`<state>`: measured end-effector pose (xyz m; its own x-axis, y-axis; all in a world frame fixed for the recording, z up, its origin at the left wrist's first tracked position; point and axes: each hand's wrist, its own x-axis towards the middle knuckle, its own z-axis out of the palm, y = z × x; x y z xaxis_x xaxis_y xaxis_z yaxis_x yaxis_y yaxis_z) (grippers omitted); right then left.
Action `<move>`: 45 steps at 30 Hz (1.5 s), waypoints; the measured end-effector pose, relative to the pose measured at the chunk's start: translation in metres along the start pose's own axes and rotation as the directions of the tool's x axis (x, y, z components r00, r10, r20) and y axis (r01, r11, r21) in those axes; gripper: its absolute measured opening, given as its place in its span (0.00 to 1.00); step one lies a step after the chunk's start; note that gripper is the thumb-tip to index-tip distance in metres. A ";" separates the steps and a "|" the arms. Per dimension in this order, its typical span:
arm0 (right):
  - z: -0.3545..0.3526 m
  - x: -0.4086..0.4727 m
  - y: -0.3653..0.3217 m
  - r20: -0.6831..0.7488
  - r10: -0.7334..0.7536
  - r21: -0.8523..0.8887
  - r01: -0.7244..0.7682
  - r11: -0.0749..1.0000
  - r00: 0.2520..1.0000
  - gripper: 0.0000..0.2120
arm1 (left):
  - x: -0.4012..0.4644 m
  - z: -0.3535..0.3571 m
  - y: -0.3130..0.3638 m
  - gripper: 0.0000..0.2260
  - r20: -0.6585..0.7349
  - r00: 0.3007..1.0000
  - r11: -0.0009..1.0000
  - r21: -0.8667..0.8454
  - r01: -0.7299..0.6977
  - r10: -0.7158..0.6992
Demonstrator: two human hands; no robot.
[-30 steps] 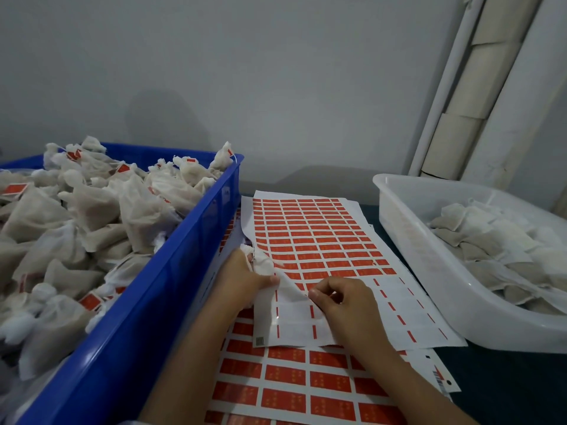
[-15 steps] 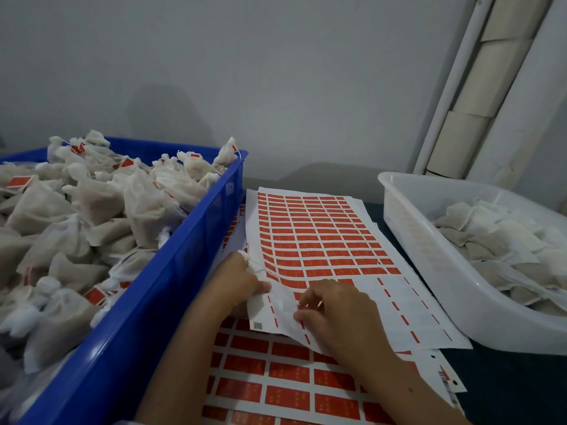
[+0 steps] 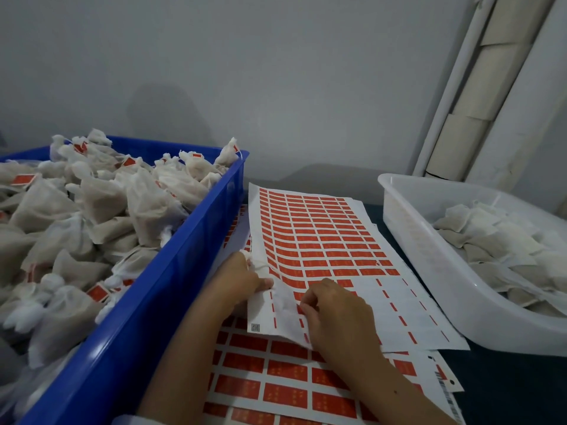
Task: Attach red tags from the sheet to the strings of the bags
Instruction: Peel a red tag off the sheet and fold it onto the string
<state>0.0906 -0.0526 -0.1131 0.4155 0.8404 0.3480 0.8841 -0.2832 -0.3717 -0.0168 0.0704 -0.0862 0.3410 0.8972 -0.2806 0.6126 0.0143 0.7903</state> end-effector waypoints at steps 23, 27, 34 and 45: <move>0.003 -0.007 0.010 -0.024 0.166 0.496 -0.133 0.858 0.986 0.08 | -0.016 0.016 0.002 0.23 0.180 0.983 0.998 -0.053 0.040 -0.030; 0.002 -0.010 0.006 -0.014 0.107 0.398 -0.093 0.913 0.994 0.11 | -0.016 0.017 0.000 0.25 0.153 0.988 0.996 -0.076 0.039 -0.027; 0.000 -0.012 0.004 -0.077 -0.032 0.162 0.044 0.986 0.997 0.08 | -0.012 0.012 -0.002 0.24 0.134 0.989 0.997 -0.044 0.062 -0.056; 0.001 -0.010 0.006 -0.086 -0.093 0.087 0.100 0.991 0.992 0.09 | -0.012 0.018 -0.003 0.26 0.173 0.985 0.995 -0.089 0.046 -0.031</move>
<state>0.0913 -0.0617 -0.1197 0.3486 0.8202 0.4535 0.8993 -0.1563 -0.4084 -0.0096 0.0518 -0.0948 0.4402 0.8066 -0.3944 0.5620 0.0951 0.8217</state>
